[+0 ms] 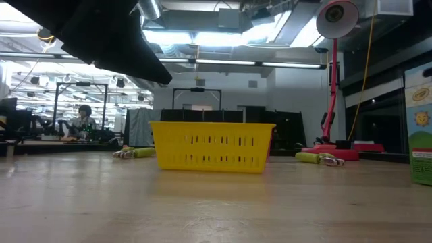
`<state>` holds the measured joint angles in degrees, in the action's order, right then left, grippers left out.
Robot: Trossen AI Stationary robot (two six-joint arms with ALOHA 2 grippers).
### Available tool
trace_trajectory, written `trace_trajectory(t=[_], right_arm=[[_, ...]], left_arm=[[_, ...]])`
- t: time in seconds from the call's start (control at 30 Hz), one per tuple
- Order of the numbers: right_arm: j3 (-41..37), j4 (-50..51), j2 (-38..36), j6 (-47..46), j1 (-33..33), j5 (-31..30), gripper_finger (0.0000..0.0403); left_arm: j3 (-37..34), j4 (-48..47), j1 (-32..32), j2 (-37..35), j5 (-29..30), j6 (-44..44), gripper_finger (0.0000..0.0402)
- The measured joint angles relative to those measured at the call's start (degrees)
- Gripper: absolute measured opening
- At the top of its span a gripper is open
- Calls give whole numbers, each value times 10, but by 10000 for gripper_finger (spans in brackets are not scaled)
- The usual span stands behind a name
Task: Pick & Place School Supplies
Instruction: Put the yellow crayon box into the red bin
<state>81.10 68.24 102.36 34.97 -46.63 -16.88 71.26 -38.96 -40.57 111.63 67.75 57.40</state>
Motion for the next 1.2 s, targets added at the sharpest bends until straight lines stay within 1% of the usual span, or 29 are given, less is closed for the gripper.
trace_trajectory(t=[0.2,0.27,0.37,0.43,0.57,0.7,0.8,0.9,0.97,1.1,1.2], right_arm=[[-31,-8,-2,3,-1,-8,50],[-32,-8,-2,4,-1,-17,39],[-34,-5,-3,10,-1,-32,12],[-34,-5,-3,19,-1,-38,7],[-35,-3,-3,25,6,-76,6],[-17,-4,-17,32,31,-142,4],[7,-9,-36,27,65,-168,3],[22,-37,-65,25,108,-170,2],[24,-73,-89,42,140,-169,2],[24,-161,-139,102,226,-151,1],[24,-255,-169,136,309,-109,1]], left_arm=[[0,0,-3,0,1,1,114],[0,0,-3,0,1,1,114],[0,0,-2,0,2,1,114],[0,0,-2,0,2,1,114],[0,0,-2,0,2,4,114],[0,0,-2,0,2,4,114],[0,0,-2,0,3,4,114],[0,0,-2,0,3,4,114],[0,-1,-2,0,5,4,114],[0,-5,-2,0,11,4,114],[-2,-7,-2,0,18,4,114]])
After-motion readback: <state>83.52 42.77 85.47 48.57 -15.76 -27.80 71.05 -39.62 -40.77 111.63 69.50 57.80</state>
